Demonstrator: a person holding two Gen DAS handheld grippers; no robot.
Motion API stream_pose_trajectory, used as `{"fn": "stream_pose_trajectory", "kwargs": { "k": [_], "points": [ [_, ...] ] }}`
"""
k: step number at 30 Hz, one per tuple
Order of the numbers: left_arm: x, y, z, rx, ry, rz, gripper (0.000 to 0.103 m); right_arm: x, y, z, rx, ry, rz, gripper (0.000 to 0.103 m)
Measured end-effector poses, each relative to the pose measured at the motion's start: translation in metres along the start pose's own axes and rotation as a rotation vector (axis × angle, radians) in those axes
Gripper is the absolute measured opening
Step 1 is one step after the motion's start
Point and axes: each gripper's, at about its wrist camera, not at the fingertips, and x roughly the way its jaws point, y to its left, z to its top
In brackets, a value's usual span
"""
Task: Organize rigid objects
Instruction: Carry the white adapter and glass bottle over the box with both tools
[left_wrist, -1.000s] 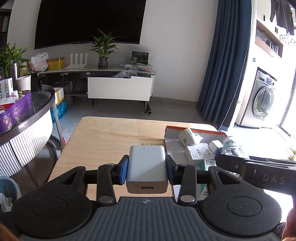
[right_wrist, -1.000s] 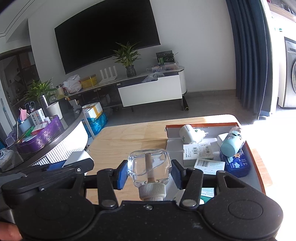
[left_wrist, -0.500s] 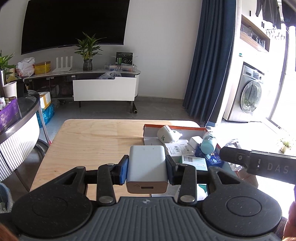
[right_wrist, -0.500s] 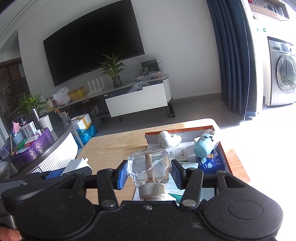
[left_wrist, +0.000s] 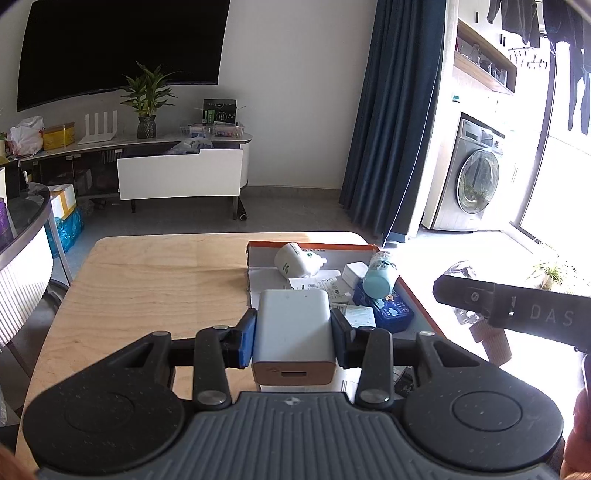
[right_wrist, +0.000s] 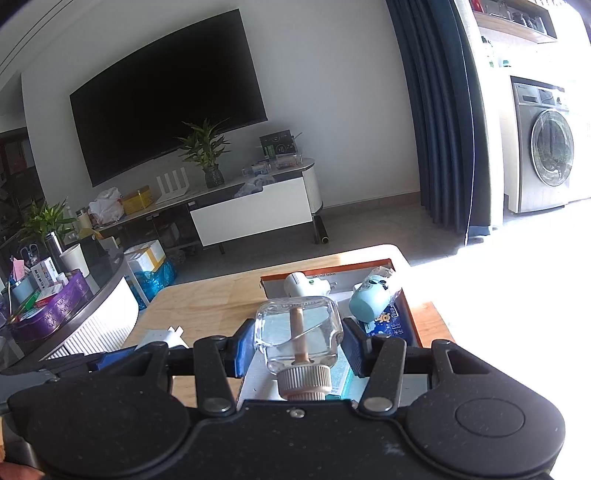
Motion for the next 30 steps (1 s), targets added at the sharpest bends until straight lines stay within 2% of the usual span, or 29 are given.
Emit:
{"fn": "stream_pose_trajectory", "kwargs": {
  "k": [17,30],
  "points": [
    [0.018,-0.023,0.004,0.022,0.027,-0.059,0.041,0.000,-0.024,0.003,0.043,0.000,-0.055,0.060],
    [0.029,-0.029,0.008,0.027,0.046,-0.069,0.041,0.009,-0.029,0.007,0.049,0.020,-0.065,0.060]
  ]
}}
